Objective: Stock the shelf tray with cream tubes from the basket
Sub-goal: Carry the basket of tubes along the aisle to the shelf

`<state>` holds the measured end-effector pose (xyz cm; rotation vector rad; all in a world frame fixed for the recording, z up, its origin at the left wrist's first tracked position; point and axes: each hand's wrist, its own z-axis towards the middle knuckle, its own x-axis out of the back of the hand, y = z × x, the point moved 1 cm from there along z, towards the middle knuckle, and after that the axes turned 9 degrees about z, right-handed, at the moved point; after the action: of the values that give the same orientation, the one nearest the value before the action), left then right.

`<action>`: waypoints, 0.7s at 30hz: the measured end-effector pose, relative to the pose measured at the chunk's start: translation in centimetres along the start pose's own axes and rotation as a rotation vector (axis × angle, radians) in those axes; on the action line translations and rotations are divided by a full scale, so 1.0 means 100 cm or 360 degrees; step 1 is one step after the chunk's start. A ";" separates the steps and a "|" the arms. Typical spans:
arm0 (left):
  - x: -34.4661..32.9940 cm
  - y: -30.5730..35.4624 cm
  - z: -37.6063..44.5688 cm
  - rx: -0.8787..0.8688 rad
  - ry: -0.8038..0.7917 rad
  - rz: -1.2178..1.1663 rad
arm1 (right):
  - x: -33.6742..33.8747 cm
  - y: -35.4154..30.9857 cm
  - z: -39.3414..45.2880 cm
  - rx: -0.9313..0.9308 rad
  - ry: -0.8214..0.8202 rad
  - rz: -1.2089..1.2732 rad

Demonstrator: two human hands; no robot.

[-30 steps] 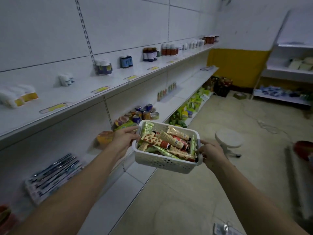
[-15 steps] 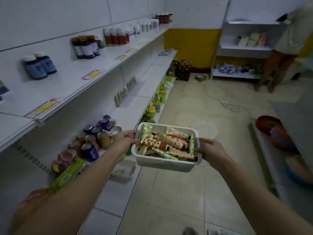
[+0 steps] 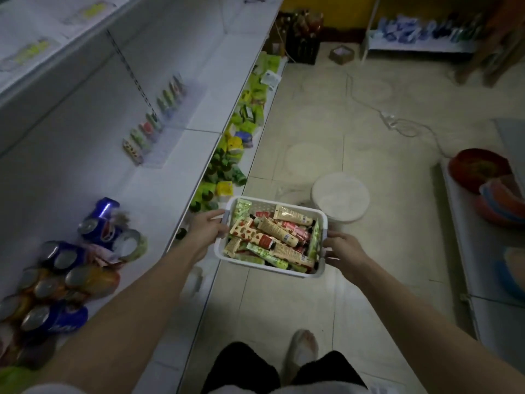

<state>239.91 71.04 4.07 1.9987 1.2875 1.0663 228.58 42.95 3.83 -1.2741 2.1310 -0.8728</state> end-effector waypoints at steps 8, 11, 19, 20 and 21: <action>-0.044 -0.022 0.164 0.0366 0.0008 0.0040 | -0.019 0.013 0.164 -0.0372 0.0062 -0.0068; -0.062 -0.053 0.240 0.0468 -0.0023 0.0081 | -0.030 0.036 0.238 -0.0467 0.0152 -0.0072; -0.135 -0.182 0.447 0.0672 -0.0131 0.0170 | -0.039 0.142 0.467 -0.0593 0.0293 -0.0138; -0.148 -0.202 0.473 0.0680 -0.0152 0.0220 | -0.037 0.159 0.495 -0.0608 0.0295 -0.0175; -0.158 -0.222 0.498 0.0661 -0.0184 0.0248 | -0.036 0.176 0.523 -0.0613 0.0293 -0.0205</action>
<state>266.87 64.85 -45.47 2.4623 1.3960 0.7804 256.43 38.46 -43.69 -1.5876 2.4712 -0.6708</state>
